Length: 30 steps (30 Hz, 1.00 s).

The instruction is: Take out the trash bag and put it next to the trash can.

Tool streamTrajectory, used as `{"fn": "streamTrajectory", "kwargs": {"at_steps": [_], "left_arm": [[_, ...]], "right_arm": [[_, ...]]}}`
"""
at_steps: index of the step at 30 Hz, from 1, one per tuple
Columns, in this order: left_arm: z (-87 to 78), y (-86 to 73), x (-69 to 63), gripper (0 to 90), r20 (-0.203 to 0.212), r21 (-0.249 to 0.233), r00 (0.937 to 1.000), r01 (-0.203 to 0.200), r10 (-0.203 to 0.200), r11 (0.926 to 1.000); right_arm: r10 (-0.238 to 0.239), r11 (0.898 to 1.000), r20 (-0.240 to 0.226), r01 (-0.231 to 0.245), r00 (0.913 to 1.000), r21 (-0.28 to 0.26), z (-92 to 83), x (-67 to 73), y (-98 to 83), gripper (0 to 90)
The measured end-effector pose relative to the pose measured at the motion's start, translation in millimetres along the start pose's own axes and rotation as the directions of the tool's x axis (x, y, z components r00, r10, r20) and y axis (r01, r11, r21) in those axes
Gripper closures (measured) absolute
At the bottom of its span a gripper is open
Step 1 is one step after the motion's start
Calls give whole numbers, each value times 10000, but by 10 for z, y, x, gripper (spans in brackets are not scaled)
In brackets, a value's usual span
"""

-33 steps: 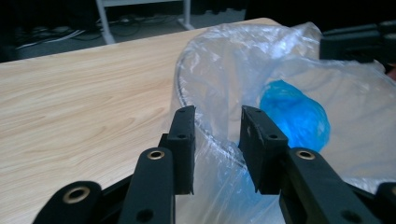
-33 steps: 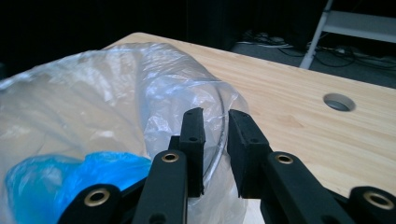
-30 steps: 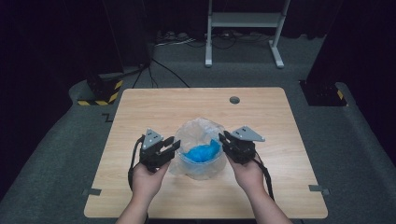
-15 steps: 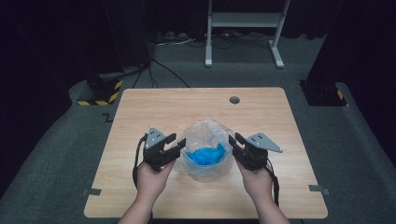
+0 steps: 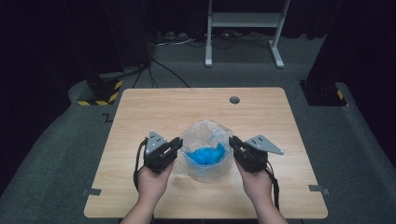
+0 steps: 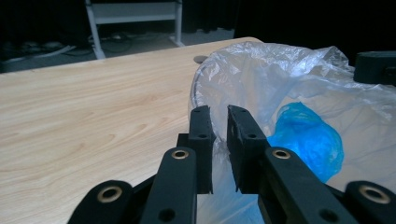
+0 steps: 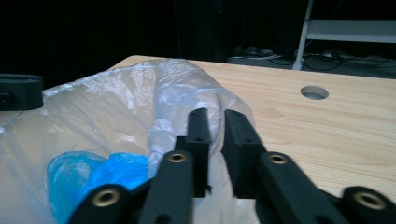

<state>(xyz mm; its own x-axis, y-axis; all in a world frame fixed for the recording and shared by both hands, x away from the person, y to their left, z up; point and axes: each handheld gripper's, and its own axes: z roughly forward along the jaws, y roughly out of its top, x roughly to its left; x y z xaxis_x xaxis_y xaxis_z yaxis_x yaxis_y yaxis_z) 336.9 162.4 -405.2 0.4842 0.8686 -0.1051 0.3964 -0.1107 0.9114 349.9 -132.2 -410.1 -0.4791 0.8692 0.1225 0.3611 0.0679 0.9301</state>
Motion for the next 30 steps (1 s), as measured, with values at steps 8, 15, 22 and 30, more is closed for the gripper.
{"fn": "streamTrajectory", "kwargs": {"at_steps": [8, 15, 22, 30], "left_arm": [[-25, -8, -21, 895, -186, -339, 9998, -47, 41, 9994], [-78, 33, -17, 898, -76, -691, 10000, -40, 35, 9976], [-235, 138, -58, 898, 183, -1421, 9998, 117, -92, 9898], [-274, 170, -136, 897, 343, -1724, 9993, -112, 174, 9850]], "right_arm": [[-563, 9980, 438, 576, 9975, -276, -23, 89, -2, 900], [-671, 9954, 568, 707, 9961, -641, -52, 91, 27, 900], [-730, 9900, 603, 796, 9955, -1160, -143, 147, 82, 900], [-659, 9717, 646, 787, 9957, -2227, -302, 226, 162, 900]]}}
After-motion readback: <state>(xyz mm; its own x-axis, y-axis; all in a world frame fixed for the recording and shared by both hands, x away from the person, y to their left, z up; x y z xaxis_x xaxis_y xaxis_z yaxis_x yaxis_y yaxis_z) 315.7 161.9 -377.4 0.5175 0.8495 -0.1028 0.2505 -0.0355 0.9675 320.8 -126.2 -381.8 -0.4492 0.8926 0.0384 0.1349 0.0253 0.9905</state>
